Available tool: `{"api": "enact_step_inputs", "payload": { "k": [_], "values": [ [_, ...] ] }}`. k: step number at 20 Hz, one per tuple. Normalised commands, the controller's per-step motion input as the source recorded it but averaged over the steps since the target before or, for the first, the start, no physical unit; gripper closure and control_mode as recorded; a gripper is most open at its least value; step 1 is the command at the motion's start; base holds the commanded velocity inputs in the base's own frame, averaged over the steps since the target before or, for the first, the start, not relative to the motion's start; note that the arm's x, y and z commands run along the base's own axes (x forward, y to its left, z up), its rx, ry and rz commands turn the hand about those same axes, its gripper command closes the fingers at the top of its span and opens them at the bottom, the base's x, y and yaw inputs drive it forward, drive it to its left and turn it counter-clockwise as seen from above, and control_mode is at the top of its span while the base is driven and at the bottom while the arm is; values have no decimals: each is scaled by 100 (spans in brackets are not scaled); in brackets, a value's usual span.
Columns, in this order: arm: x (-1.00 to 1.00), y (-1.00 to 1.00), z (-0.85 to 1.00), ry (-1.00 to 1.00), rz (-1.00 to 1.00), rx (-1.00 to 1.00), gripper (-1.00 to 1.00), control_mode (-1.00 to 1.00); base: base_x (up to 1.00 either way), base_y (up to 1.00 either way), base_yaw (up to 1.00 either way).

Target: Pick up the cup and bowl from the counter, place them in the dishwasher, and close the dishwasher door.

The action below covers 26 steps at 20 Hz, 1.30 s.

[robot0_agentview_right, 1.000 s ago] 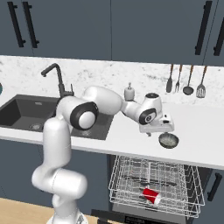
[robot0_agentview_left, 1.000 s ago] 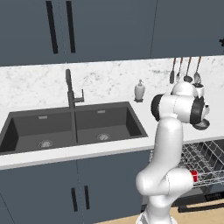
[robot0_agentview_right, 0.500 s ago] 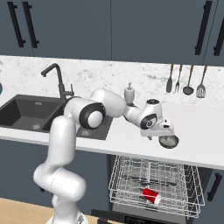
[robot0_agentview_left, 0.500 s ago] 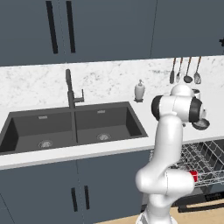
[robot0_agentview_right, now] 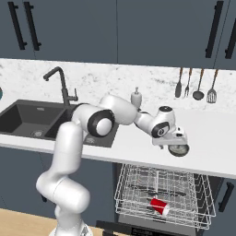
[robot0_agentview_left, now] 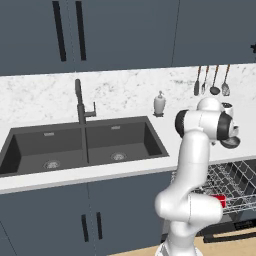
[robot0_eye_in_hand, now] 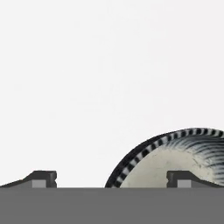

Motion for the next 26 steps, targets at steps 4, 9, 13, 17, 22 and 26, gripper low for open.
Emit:
{"api": "enact_step_inputs", "payload": {
  "k": [4,9,13,17,22,26],
  "values": [
    [3,-30,0,0,0,5,-100,-100,0,0,0],
    [0,-6,-12,2,0,1,100,-100,0,0,0],
    [0,0,-4,0,0,0,100,-100,0,0,0],
    [-16,10,0,0,0,0,100,-100,0,0,0],
    [-75,24,10,-3,3,-7,100,-100,0,0,0],
    [-100,26,19,-16,4,-3,100,-100,0,0,0]
  ]
}}
